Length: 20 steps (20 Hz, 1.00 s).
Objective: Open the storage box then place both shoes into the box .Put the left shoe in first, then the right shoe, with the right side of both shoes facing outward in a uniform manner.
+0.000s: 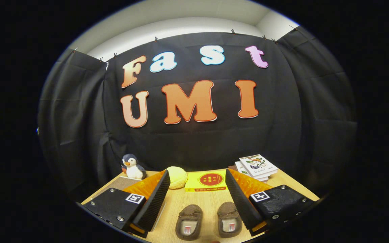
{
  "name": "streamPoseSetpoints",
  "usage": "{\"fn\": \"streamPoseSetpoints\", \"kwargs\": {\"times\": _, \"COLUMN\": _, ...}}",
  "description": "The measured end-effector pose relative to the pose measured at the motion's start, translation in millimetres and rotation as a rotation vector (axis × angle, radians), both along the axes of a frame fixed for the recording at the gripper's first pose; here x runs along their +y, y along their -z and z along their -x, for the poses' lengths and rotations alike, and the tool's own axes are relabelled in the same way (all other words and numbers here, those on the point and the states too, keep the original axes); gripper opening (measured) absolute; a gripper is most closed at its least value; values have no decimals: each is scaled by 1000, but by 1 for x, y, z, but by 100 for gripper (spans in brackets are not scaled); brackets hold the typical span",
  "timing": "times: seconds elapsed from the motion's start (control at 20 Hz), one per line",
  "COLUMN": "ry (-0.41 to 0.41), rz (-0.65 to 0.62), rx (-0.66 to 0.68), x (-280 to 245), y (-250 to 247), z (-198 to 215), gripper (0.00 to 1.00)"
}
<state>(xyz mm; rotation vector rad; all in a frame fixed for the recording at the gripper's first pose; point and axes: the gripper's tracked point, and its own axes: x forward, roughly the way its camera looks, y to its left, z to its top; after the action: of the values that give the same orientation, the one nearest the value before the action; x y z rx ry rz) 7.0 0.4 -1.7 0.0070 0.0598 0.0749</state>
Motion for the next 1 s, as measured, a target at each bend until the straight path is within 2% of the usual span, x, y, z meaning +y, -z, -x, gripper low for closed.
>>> {"fn": "streamPoseSetpoints", "kwargs": {"times": 0.5, "ry": -72, "rz": -44, "rx": 72, "x": 10, "y": 28, "z": -13, "gripper": 98}}
{"fn": "streamPoseSetpoints", "kwargs": {"times": 0.65, "ry": -118, "rz": -71, "rx": 108, "x": 21, "y": 43, "z": -20, "gripper": 98}}
{"fn": "streamPoseSetpoints", "kwargs": {"times": 0.8, "ry": -222, "rz": -172, "rx": 204, "x": 46, "y": 73, "z": -24, "gripper": 98}}
{"fn": "streamPoseSetpoints", "kwargs": {"times": 1.0, "ry": -356, "rz": -411, "rx": 403, "x": 79, "y": 122, "z": -27, "gripper": 98}}
